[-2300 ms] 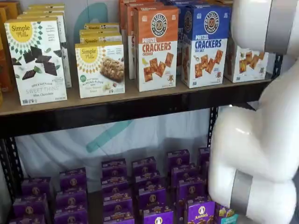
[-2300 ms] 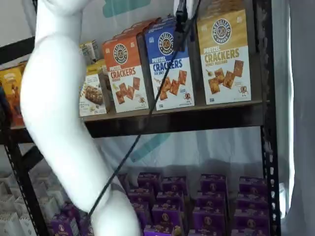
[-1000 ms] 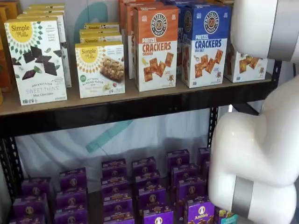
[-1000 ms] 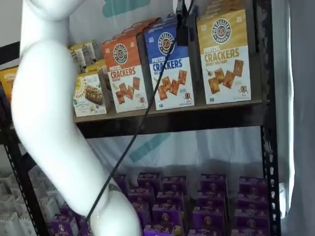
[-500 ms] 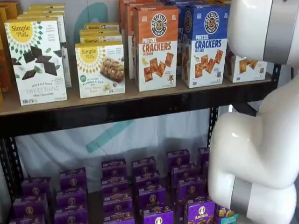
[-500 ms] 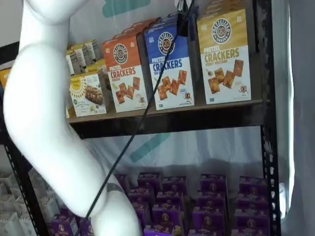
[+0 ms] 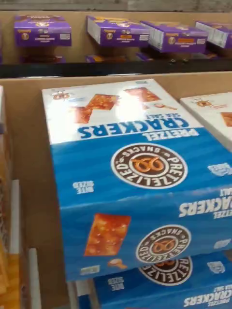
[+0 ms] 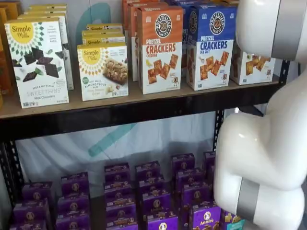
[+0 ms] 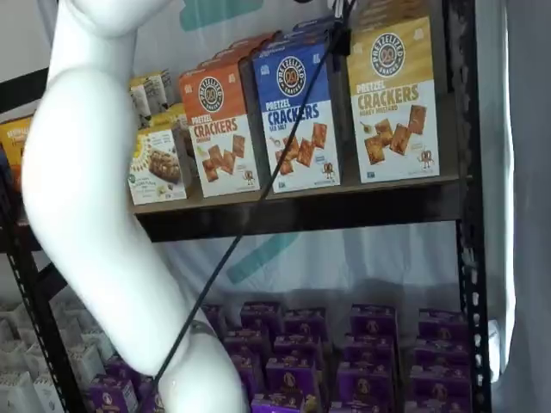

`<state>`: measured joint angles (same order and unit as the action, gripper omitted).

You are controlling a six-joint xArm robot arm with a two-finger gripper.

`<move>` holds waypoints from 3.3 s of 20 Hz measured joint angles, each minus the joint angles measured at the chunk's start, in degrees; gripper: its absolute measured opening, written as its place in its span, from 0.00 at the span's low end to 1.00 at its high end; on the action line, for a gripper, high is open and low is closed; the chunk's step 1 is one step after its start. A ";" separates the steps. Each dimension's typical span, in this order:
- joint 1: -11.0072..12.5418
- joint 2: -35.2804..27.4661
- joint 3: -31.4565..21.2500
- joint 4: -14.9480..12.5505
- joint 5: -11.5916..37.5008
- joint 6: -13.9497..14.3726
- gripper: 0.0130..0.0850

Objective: Retrieve the yellow and white box located on the top shelf, the sixth one from the left

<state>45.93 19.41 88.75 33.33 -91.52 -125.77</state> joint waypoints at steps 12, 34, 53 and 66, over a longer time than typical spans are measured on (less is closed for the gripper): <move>-6.03 -1.96 -0.20 -6.44 5.09 1.56 1.00; -8.85 -7.91 6.69 -15.90 -0.57 2.68 1.00; -12.02 -13.46 16.07 -24.04 -7.37 4.39 1.00; -12.98 -14.57 17.84 -24.92 -8.74 5.24 0.89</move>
<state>32.95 4.84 106.59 8.41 -100.26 -120.53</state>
